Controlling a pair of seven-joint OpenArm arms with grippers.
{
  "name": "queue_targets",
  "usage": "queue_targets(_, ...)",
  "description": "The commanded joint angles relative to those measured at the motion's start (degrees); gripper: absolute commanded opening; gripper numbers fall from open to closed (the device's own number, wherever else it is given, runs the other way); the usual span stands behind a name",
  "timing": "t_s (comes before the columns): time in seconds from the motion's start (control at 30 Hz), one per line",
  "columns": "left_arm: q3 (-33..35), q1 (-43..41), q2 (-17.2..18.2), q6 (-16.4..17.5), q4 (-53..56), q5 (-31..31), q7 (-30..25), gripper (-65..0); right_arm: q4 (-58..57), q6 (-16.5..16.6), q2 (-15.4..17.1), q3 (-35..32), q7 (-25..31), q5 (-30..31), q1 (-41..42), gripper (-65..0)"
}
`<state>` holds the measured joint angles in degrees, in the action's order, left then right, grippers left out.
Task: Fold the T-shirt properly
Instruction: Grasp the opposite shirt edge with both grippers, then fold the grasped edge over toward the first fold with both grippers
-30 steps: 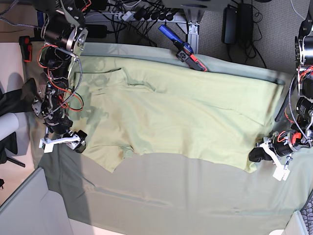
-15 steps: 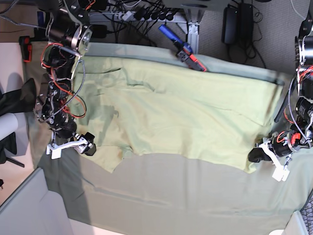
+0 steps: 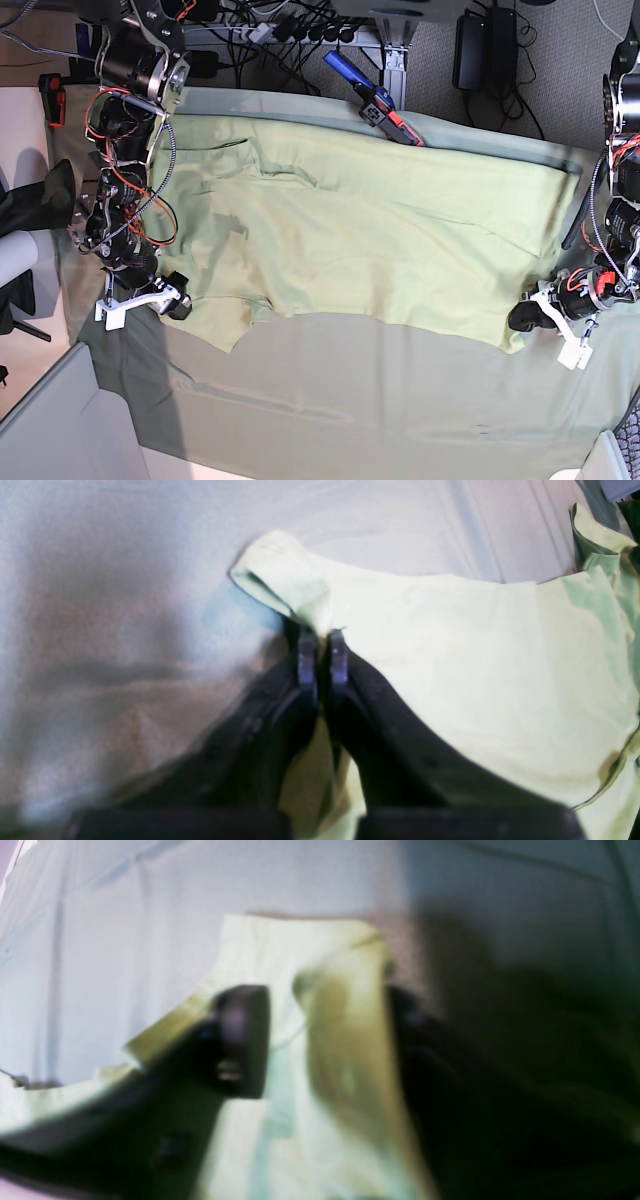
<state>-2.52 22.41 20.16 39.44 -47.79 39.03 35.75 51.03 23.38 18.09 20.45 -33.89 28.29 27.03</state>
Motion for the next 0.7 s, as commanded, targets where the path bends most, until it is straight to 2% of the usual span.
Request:
queue_targets(0.0,-0.17,1.53,0.79,0.56,-1.01,1.01,-0.96,-65.0,1.09,2.56,0.81,0.04,1.09,0.85,1.66,-53.8)
queue_targets(0.03,-0.15,1.53,0.79,0.56,-1.01,1.01,-0.96,-65.0,1.09,2.58,0.83,0.04,1.09,0.85,1.66,-60.9)
queue_targets(0.07,-0.17,1.53,0.79,0.56,-1.01,1.01,-0.96,-65.0,1.09,2.58,0.83,0.04,1.09,0.83,1.66,-65.0)
queue_targets(0.47,-0.17,1.53,0.83,0.56,-1.01,1.03,-0.72,-65.0,1.11,2.62,0.96,0.04,1.05,-0.24,1.66,-65.0)
queue_targets(0.57,-0.17,1.49,0.96,0.56,-1.40,1.09,1.09,-65.0,1.42,3.06,1.31,0.04,0.63,-0.26,1.20,-65.0)
queue_targets(0.67,-0.17,0.63,1.68,0.56,-3.91,4.87,4.83,-65.0,3.85,4.61,2.34,0.04,0.44,0.15,-1.55,-65.0)
